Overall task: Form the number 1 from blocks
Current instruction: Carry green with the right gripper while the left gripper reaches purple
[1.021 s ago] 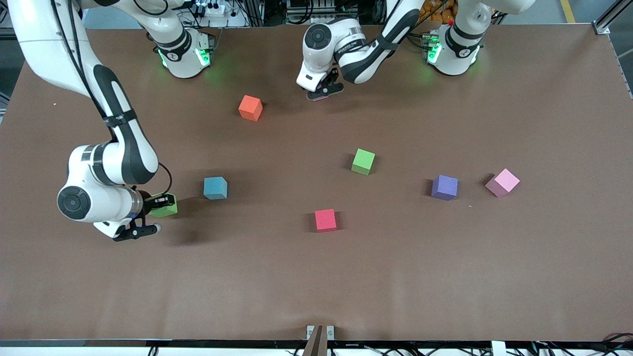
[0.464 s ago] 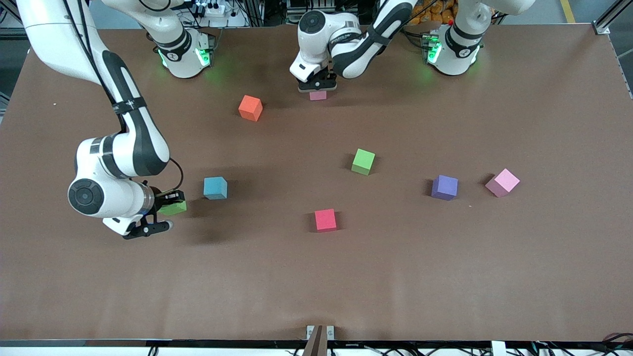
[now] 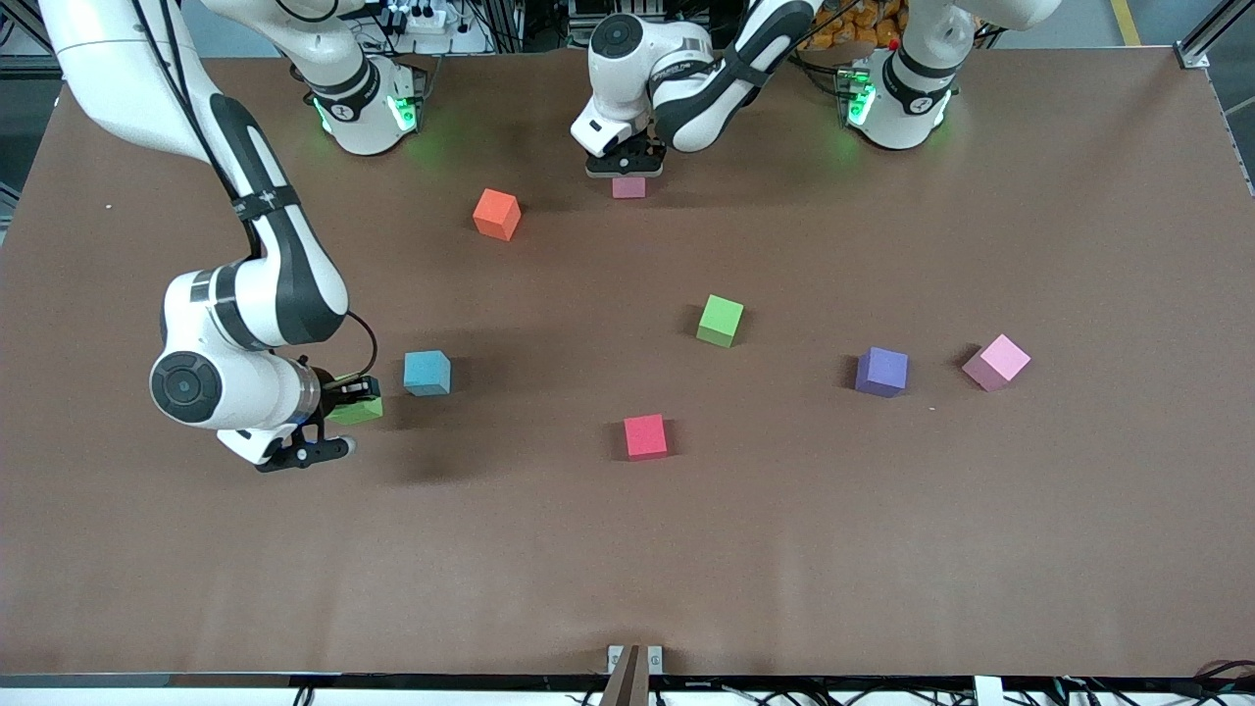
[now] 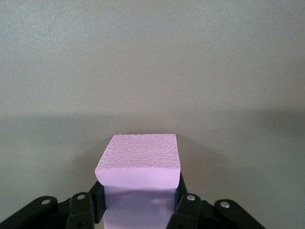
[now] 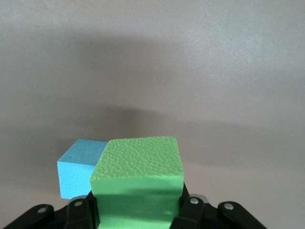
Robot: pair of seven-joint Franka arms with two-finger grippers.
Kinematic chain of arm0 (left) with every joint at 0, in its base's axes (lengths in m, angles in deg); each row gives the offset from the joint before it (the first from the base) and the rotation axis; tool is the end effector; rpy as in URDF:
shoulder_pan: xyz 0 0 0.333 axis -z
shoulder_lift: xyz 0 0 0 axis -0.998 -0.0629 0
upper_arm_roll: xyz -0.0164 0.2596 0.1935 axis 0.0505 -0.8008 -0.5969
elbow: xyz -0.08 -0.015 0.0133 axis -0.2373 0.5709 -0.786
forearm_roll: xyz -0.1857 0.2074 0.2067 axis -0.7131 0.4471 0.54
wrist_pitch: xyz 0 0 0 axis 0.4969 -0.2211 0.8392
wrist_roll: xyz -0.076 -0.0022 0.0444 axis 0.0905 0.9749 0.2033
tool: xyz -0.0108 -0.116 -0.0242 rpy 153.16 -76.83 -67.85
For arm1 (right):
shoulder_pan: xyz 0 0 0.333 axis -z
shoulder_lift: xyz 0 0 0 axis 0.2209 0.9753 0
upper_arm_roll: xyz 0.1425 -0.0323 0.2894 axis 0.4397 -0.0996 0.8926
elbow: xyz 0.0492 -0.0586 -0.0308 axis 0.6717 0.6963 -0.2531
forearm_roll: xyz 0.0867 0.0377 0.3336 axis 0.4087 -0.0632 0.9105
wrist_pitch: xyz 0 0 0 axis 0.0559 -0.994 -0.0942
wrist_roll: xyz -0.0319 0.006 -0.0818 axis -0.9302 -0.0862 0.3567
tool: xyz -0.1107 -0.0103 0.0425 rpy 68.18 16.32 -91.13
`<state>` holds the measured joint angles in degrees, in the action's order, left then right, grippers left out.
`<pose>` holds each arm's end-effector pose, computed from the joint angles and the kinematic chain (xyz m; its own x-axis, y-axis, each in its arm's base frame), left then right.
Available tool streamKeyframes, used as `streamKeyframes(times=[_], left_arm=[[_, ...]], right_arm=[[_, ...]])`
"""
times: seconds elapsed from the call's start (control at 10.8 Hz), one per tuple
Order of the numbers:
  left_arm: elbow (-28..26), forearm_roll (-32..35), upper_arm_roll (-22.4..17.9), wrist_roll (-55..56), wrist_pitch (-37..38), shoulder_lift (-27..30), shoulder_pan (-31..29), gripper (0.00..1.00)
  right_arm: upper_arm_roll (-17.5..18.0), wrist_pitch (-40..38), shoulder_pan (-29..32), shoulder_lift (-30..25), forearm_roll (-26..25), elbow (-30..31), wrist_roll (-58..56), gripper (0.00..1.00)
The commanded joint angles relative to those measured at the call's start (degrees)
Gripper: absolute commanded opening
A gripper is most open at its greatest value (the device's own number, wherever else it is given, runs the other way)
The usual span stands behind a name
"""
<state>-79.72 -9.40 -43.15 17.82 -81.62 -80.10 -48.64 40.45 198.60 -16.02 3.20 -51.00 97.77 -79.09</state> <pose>0.1614 -0.5114 0.2458 0.9945 -0.0089 -0.1042 -0.0095 -0.9999 -0.0050 0.6079 0.0941 0.3133 0.9580 0.1743 -0.2278 0.1657 -0.9846 -0.0565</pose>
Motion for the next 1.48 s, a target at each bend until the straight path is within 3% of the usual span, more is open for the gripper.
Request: streamKeyframes(times=[0.0, 0.28, 0.65, 1.11, 1.21, 1.39], left_arm=[[-0.4, 2.0, -0.9, 1.0, -1.0, -0.7, 0.4, 1.00], [0.0, 1.2, -0.8, 7.7, -0.8, 1.9, -1.1, 1.00], [-0.6, 1.0, -0.3, 10.2, -0.1, 9.7, -12.2, 1.00], [0.2, 1.1, -0.9, -15.9, -0.2, 11.8, -29.1, 1.00], [0.2, 1.1, -1.6, -20.9, -0.1, 11.8, -31.5, 1.00], [0.2, 1.1, -7.4, -32.0, -0.2, 11.5, -31.9, 1.00]], right_arm=[[0.0, -1.7, -0.3, -1.1, 1.8, -0.3, 1.2, 0.12], [0.0, -2.0, -2.2, -1.1, 2.0, -0.8, 4.4, 0.12], [-0.1, 0.3, -10.7, -1.1, 2.0, -0.6, 17.6, 0.09], [-0.1, 1.6, -22.5, -2.7, 5.3, 1.0, 32.3, 0.08], [-0.1, 5.2, -24.8, -3.3, 5.3, 3.3, 34.9, 0.08], [-0.1, 11.9, -29.8, -3.7, 5.3, 7.1, 39.2, 0.08]])
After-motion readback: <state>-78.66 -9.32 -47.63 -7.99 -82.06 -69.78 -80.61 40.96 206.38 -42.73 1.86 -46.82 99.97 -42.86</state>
